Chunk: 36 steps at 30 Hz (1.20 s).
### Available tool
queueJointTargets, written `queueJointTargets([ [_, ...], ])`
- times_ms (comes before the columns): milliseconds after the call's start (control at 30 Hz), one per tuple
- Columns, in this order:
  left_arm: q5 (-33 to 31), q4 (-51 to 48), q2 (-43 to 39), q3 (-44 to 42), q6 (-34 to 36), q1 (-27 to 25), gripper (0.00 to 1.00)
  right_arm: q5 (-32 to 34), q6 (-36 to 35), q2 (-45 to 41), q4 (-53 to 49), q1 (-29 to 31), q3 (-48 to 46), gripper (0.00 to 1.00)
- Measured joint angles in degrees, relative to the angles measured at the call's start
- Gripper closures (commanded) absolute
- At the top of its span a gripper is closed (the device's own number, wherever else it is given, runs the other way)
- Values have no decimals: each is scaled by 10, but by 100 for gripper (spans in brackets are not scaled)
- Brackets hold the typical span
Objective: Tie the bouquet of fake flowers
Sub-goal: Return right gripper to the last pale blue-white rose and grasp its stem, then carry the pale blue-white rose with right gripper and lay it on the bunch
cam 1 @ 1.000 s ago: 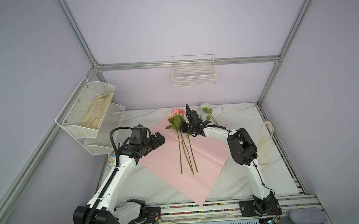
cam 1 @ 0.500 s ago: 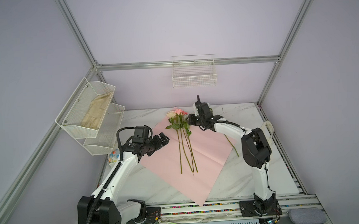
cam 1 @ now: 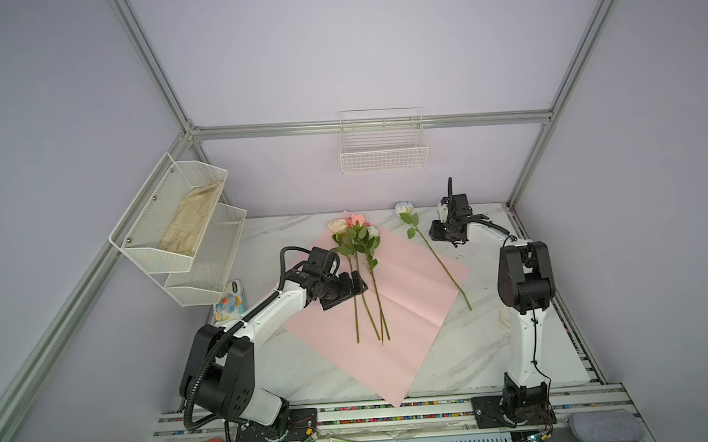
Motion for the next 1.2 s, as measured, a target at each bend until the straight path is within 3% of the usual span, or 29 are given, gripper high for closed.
queueJointTargets([
  [400,-3,7,7,18,0,0,0,16,-66,113,-69,11,144,60],
  [567,-17,0,7,18,1,0,0,56,-79,120,-84,33,159,70],
  [667,-26,-10,5,18,1,0,0,77,-80,134,-94,42,184,85],
  [900,-59,-38,-41,18,9,2,0,126,-89,159,-146,47,255,94],
  [1067,-93,-49,-127,15,-1,38,0,123,-72,107,-160,44,243,98],
  [1200,-124,-43,-203,-22,-8,89,0,66,-15,-19,-116,58,123,97],
])
